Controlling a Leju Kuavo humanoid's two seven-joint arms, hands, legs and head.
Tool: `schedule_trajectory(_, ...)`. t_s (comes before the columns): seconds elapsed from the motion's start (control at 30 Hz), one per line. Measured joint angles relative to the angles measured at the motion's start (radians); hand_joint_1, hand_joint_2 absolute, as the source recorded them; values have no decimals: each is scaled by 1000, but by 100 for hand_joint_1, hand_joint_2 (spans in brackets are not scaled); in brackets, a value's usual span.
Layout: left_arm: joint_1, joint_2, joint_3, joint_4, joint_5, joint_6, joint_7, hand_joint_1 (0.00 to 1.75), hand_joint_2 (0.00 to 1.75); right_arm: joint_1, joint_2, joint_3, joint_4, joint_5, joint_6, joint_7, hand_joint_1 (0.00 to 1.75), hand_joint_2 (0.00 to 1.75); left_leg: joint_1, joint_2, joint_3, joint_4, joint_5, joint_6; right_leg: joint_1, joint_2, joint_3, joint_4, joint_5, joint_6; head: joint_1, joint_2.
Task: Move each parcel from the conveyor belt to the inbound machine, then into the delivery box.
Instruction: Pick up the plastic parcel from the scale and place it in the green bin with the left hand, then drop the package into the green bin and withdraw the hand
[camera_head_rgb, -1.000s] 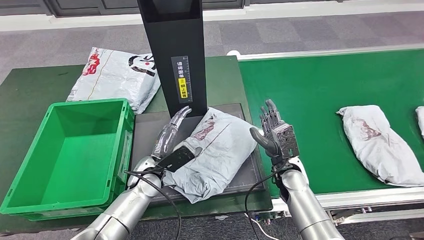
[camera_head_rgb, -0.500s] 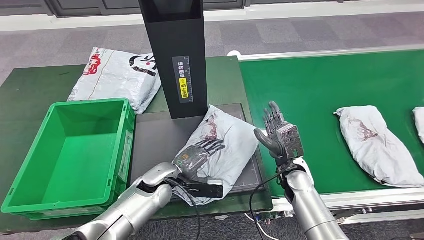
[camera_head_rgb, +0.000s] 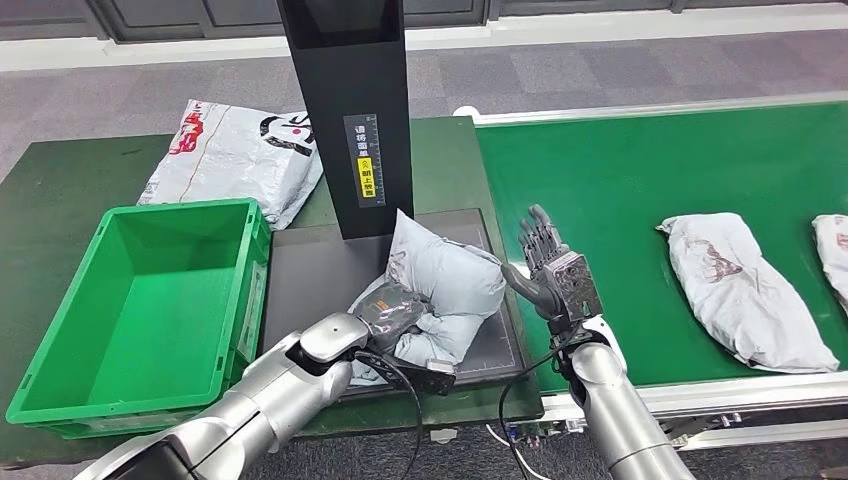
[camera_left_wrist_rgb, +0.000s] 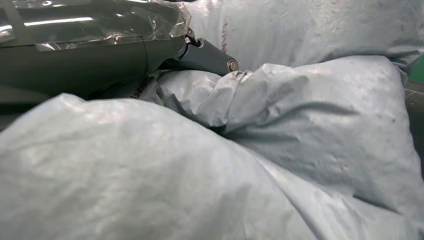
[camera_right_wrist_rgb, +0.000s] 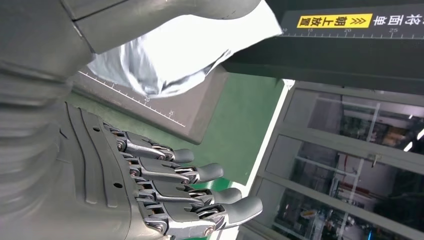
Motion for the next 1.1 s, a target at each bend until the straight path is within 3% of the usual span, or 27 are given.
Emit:
schedule_trajectory(0.37, -11, -10, 0, 17, -28, 9, -14, 175, 175, 11, 6, -3, -14, 27, 15, 1, 0, 175, 0, 0, 0, 0, 0, 0, 0, 0, 0, 0, 0, 0, 0, 0)
schedule_trajectory(0.43, -11, -12, 1, 17, -28, 49, -12, 175, 175, 16, 9, -3, -21, 35, 17, 5, 0, 175, 0, 0, 0, 0, 0, 0, 0, 0, 0, 0, 0, 0, 0, 0)
schedule_trajectory(0.5, -5, -15, 17, 5, 5, 159, -22, 175, 175, 24, 12, -4, -32, 42, 21, 10, 0, 175, 0, 0, -1, 0, 0, 0, 0, 0, -2, 0, 0, 0, 0, 0)
schedule_trajectory(0.6, 3, -6, 92, -51, 69, 472, -23, 175, 175, 50, 16, -5, -60, 48, 23, 15, 0, 175, 0, 0, -6, 0, 2, -1, 1, 0, -7, 0, 1, 0, 0, 0)
schedule_trajectory(0.67, -5, 6, 143, -117, 65, 606, 10, 175, 175, 63, 17, -6, -75, 50, 23, 17, 0, 175, 0, 0, -9, 0, 4, -1, 1, 0, -10, 0, 3, 0, 0, 0)
schedule_trajectory(0.87, -26, 66, 291, -320, -18, 635, 71, 175, 175, 74, 19, -6, -88, 42, 14, 17, 0, 175, 0, 1, -11, 0, 4, -2, 1, 2, -13, 1, 3, 0, 0, 0)
schedule_trajectory(1.1, -8, 122, 497, -498, -137, 642, 36, 175, 175, 106, 19, -6, -128, 35, -8, 25, 0, 175, 1, 1, -14, 0, 4, -2, 1, 2, -15, 1, 3, -1, 0, 0)
